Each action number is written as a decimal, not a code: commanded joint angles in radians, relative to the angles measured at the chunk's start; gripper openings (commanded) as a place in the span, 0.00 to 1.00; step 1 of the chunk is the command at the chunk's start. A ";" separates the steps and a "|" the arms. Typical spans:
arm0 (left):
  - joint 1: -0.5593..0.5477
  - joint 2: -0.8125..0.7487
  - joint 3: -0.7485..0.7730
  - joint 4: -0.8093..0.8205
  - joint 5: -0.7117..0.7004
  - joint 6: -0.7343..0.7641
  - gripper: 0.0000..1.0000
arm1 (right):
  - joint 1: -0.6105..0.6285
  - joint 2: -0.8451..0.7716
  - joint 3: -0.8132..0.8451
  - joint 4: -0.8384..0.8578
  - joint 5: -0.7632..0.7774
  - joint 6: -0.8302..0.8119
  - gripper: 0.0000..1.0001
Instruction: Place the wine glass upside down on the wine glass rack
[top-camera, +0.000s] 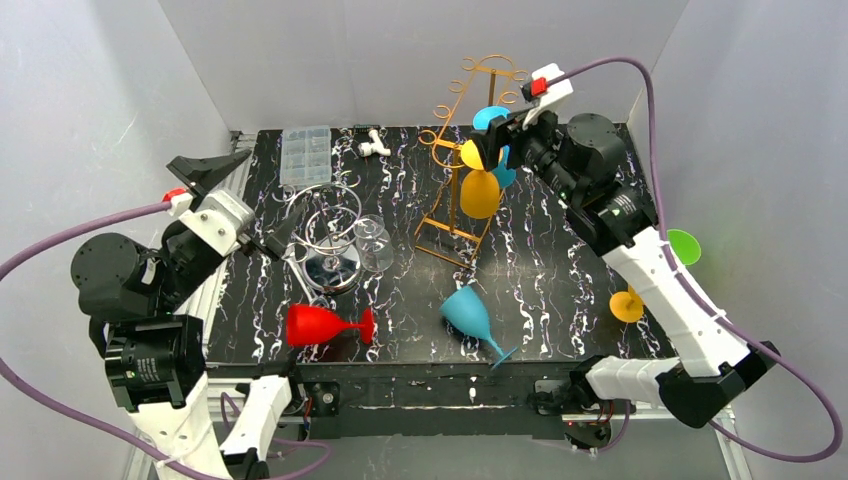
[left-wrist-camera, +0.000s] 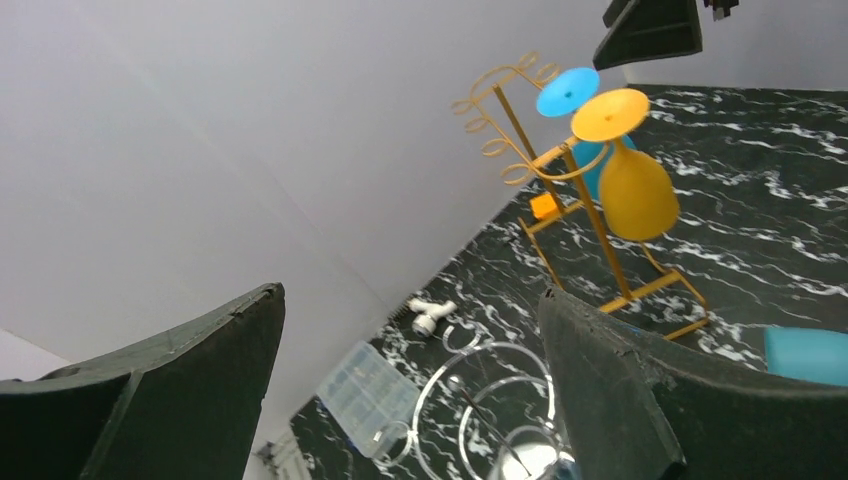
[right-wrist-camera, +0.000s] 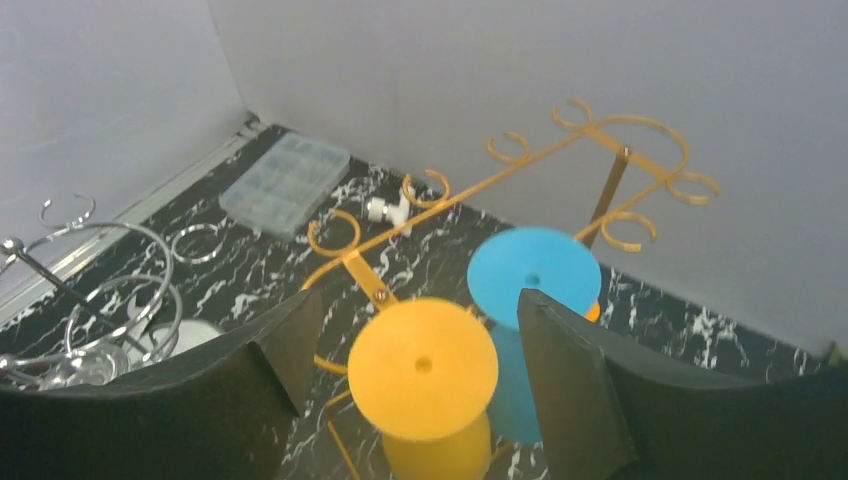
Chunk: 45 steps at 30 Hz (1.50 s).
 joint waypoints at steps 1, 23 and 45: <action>0.006 -0.020 -0.077 -0.046 0.068 -0.056 0.98 | -0.001 -0.105 -0.033 -0.050 0.083 0.073 0.85; 0.005 0.053 -0.039 -0.170 0.115 -0.029 0.98 | -0.006 -0.209 -0.003 -0.844 0.850 0.477 0.98; 0.005 0.089 -0.020 -0.104 0.022 -0.039 0.98 | -0.564 -0.147 -0.422 -0.731 0.652 0.471 0.98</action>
